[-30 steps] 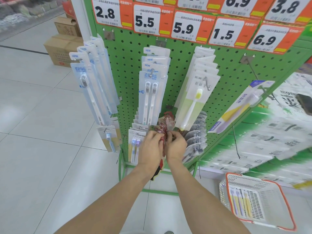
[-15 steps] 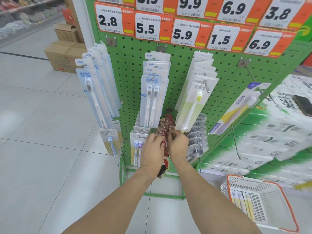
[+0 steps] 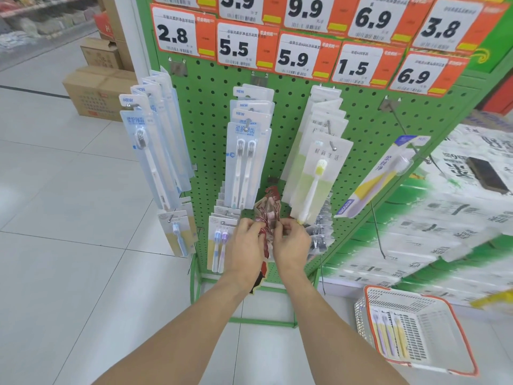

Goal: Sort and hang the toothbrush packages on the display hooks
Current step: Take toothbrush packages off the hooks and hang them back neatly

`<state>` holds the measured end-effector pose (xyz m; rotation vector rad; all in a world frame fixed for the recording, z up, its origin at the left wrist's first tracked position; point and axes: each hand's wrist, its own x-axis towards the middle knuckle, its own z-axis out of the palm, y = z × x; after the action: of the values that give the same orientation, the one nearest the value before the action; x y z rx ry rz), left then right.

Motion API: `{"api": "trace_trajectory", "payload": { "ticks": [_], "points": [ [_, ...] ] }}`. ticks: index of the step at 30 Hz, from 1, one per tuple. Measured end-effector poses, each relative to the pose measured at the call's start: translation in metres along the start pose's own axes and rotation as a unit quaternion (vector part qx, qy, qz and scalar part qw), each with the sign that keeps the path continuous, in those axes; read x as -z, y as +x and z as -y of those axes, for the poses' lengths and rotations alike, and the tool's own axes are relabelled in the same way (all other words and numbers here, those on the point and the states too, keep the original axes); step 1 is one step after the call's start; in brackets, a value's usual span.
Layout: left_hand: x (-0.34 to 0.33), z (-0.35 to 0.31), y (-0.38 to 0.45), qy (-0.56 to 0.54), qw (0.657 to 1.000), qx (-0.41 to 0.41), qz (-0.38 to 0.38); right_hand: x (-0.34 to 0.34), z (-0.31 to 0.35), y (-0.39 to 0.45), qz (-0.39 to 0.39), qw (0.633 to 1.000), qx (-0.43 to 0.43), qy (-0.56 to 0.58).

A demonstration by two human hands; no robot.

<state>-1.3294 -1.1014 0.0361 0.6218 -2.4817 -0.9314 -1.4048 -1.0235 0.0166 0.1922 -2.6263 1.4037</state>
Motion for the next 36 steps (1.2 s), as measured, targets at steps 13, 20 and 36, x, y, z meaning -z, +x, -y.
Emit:
{"api": "trace_trajectory", "payload": {
  "ticks": [13,20,36],
  "points": [
    [-0.003,-0.001,0.0,0.024,1.0,0.002,0.011,0.004,-0.028,-0.026,-0.005,0.998,-0.019,0.054],
    [-0.001,-0.001,-0.002,0.019,1.0,-0.012,0.001,0.02,-0.031,-0.048,-0.032,0.997,0.006,0.071],
    [0.019,-0.019,-0.058,-0.15,0.978,-0.072,-0.129,0.104,-0.003,-0.088,-0.03,0.969,-0.08,0.232]
  ]
}}
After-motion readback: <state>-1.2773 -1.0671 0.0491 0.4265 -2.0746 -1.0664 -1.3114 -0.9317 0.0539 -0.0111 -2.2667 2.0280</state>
